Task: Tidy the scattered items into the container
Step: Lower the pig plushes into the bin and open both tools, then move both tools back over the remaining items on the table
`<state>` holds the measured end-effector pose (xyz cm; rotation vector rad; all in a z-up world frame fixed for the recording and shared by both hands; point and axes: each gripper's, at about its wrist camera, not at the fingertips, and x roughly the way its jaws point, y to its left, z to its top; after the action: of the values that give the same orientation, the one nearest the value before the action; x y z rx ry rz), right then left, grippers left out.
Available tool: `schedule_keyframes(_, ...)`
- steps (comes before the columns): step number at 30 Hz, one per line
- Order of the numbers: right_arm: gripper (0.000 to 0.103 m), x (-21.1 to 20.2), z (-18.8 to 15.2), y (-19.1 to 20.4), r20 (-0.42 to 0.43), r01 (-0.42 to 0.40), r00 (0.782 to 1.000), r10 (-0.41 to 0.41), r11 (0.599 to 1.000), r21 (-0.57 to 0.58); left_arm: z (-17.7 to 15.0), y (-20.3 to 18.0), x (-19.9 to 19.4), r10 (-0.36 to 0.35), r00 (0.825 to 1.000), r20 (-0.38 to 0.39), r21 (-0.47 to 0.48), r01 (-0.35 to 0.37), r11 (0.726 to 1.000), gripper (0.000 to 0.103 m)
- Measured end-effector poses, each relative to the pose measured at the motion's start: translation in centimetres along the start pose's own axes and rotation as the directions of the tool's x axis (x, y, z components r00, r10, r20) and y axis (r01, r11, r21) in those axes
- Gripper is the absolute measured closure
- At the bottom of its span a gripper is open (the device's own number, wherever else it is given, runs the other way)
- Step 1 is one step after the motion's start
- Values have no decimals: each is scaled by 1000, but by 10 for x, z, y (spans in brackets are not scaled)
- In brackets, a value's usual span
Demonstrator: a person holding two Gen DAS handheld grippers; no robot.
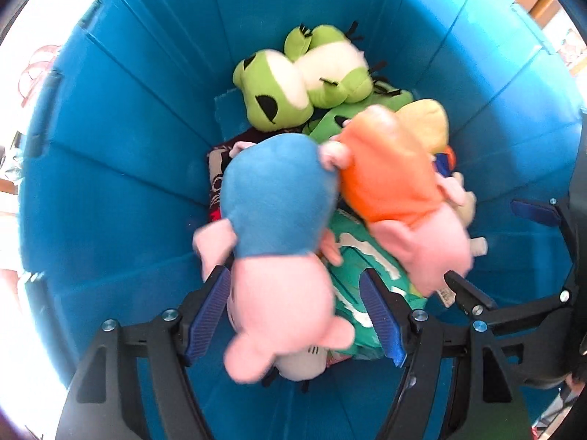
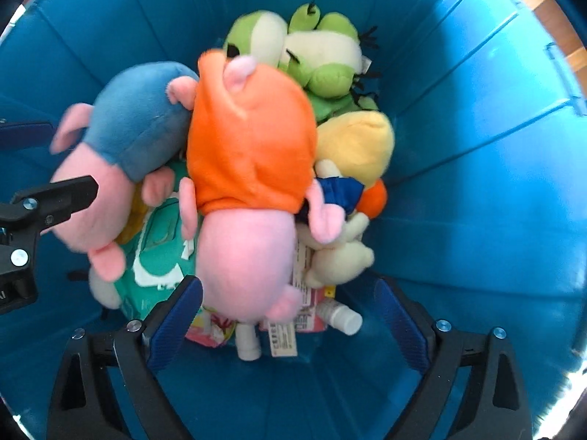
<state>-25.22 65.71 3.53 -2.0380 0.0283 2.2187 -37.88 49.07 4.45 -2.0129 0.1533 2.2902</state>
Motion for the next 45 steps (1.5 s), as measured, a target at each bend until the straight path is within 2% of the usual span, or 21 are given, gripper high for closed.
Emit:
schedule_keyframes(8, 3, -43, -19, 5, 58, 1, 998, -1, 1000, 3, -21, -3, -24, -18, 999, 48, 28, 16, 999, 31)
schedule_keyframes(13, 1, -63, -37, 8, 98, -5, 995, 5, 1000, -6, -49, -8, -49, -26, 995, 95, 54, 21, 998, 31)
schedule_keyframes(20, 1, -84, -62, 21, 142, -14, 990, 18, 1000, -25, -86, -6, -75, -30, 987, 157, 64, 21, 998, 31)
schedule_keyframes(27, 1, -108, -74, 38, 191, -8, 981, 12, 1000, -18, -115, 14, -97, -30, 973, 229, 56, 18, 998, 31)
schedule_keyframes(36, 1, -142, -64, 88, 270, -4, 963, 4, 1000, -1, -151, 72, -128, -44, 936, 349, 42, 31, 999, 31)
schedule_keyframes(43, 1, -168, -45, 162, 348, -37, 937, 31, 999, 12, -186, 159, -146, -25, 896, 444, 16, 20, 1000, 31)
schedule_keyframes(45, 1, -171, -38, 187, 370, -55, 928, 46, 998, 13, -196, 187, -146, -19, 890, 456, 15, 13, 1000, 31)
